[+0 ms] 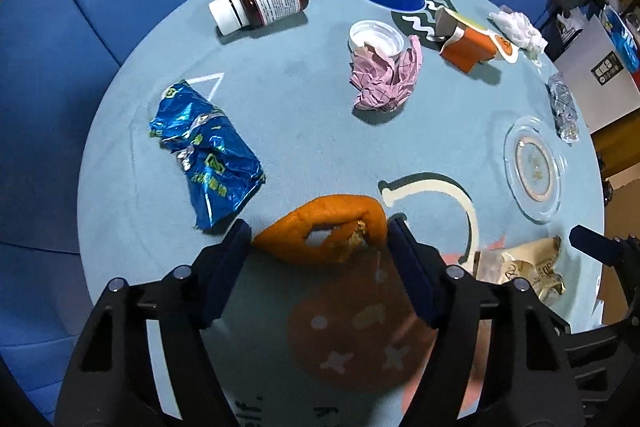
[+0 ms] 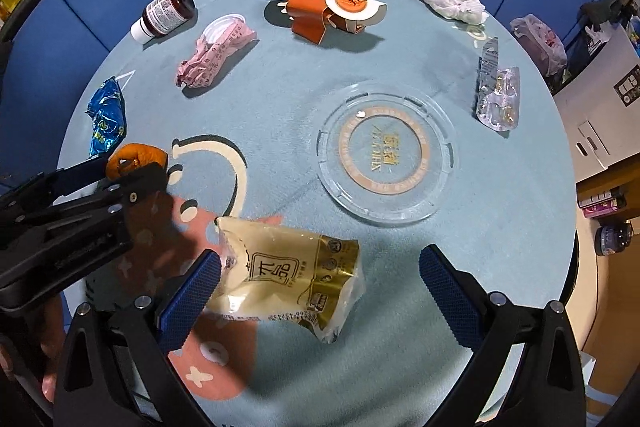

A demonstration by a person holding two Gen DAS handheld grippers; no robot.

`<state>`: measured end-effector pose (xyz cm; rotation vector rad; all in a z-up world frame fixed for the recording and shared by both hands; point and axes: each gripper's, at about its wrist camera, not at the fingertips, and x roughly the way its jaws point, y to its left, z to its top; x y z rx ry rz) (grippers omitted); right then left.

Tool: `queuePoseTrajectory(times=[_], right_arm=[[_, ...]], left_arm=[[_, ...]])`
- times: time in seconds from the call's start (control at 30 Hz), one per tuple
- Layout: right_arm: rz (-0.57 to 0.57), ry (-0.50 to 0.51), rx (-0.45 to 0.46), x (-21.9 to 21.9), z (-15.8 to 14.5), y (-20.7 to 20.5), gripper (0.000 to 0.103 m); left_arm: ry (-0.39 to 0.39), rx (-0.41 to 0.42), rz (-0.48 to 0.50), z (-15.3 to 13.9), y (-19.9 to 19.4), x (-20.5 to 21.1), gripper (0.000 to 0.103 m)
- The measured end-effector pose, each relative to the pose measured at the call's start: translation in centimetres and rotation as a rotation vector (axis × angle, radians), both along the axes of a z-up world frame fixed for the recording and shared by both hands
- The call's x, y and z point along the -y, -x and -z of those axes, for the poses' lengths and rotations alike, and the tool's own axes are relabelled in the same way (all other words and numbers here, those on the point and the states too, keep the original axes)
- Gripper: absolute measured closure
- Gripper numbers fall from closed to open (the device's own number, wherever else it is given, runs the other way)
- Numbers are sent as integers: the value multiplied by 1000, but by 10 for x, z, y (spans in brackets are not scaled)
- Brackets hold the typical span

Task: Collect trash
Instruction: 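Grasp the gold snack wrapper with the right tool while the left tool grasps the orange peel, then carry the gold wrapper to the black bin and open the right tool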

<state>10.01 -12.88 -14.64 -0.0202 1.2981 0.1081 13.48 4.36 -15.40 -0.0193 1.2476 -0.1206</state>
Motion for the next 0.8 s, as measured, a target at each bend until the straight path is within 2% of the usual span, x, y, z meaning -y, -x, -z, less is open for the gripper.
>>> queuePoseTrajectory(times=[0.03, 0.07, 0.13, 0.23, 0.27, 0.33, 0.47, 0.63, 0.8], right_arm=[[0, 2, -3, 0, 0, 0, 15], [-2, 4, -8, -1, 1, -1, 28], [-12, -18, -23, -3, 4, -2, 42], [-29, -10, -10, -7, 1, -1, 47], [-31, -7, -5, -7, 0, 0, 53], [-30, -9, 2, -6, -2, 1, 58], [-36, -23, 25, -5, -8, 5, 66], [-25, -18, 101, -1, -24, 8, 68], [-1, -17, 135, 12, -34, 12, 68]], left_arm=[[-1, 7, 3, -1, -1, 0, 36], [0, 6, 6, 0, -2, 1, 37], [-17, 9, 6, 0, -2, 2, 43], [-38, 16, -3, -1, -2, 1, 54], [-40, 18, -11, -1, -1, 1, 61], [-28, 20, -23, -3, -1, -3, 67], [-12, 26, -18, -8, 6, -2, 78], [-28, 102, -12, -28, 16, 3, 81], [-44, 159, 16, -45, 21, 16, 82]])
